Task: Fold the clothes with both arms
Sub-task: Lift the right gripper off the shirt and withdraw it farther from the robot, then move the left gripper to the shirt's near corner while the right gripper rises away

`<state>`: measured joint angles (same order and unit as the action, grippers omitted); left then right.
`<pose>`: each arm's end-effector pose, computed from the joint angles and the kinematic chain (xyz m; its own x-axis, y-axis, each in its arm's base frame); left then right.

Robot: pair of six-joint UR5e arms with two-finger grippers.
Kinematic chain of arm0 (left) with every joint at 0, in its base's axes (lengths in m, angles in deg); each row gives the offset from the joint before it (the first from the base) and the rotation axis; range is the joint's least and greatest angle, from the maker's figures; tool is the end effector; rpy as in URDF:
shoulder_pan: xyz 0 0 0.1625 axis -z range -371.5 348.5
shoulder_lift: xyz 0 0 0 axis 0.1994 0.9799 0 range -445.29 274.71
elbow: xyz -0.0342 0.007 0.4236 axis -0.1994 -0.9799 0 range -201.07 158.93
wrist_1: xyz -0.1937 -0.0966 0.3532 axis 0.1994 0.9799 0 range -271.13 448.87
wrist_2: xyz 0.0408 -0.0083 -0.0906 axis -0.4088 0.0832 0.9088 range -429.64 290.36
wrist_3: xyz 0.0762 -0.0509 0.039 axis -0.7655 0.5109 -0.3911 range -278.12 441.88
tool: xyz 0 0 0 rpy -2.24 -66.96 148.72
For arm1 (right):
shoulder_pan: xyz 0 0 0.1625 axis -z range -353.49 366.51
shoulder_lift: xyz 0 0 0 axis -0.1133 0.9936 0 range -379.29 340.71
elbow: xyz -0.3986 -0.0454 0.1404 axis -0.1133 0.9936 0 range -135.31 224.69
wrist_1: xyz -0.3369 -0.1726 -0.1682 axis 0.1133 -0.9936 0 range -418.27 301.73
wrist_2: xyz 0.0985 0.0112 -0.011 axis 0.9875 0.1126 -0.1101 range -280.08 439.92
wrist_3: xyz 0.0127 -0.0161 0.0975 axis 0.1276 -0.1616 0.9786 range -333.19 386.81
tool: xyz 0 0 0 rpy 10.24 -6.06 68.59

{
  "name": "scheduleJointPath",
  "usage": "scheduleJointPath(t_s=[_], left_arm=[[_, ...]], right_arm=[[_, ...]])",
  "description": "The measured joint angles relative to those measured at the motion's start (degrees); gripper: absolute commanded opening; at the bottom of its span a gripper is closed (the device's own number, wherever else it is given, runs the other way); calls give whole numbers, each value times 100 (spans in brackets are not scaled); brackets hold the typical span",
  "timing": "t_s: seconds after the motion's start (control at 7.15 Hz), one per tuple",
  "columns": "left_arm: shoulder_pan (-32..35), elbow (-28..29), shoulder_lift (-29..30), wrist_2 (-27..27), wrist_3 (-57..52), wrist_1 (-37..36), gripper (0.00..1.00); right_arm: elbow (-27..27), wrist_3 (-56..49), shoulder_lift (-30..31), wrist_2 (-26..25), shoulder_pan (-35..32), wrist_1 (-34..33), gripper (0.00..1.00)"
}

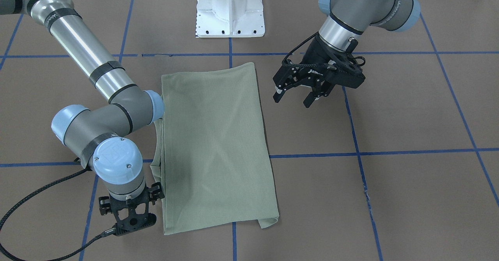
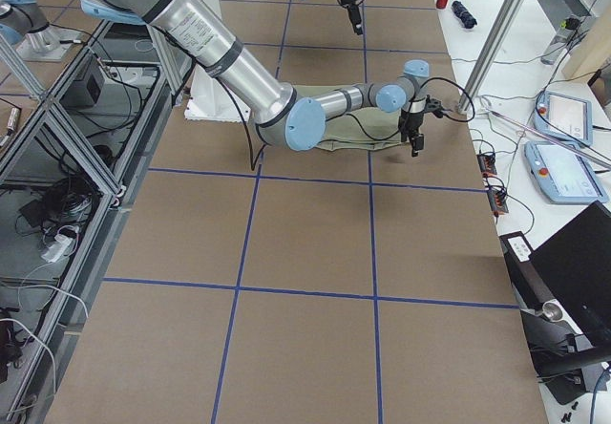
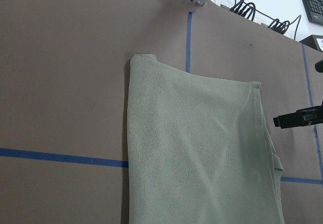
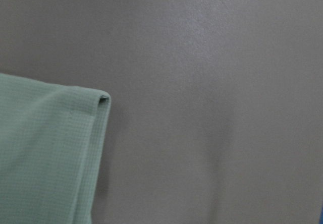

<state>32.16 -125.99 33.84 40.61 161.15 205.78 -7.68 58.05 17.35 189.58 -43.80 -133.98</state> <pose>0.3728 -0.4924 0.1974 0.3085 -0.0530 -0.9497 0.3601 0.9307 0.0650 -0.4673 -0.7192 0.3412 0.8143 -0.2796 0.5086 0.1528 0.9487 0.2769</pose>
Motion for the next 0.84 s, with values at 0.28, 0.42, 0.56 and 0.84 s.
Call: scheduleJointPath(t_s=[0.28,0.42,0.56,0.84], left_arm=[[-273,15,-28,12,358,-58,100],[-626,25,-69,-11,678,-70,100],[-1013,59,-97,-44,1092,-74,100],[-1954,118,-133,-479,2034,-77,100]], right_arm=[[-1067,30,314,379,-27,-511,100],[-1871,43,596,521,-34,-1123,100],[-2660,84,921,619,-45,-1693,100],[-4207,243,1921,798,-72,-2062,100]])
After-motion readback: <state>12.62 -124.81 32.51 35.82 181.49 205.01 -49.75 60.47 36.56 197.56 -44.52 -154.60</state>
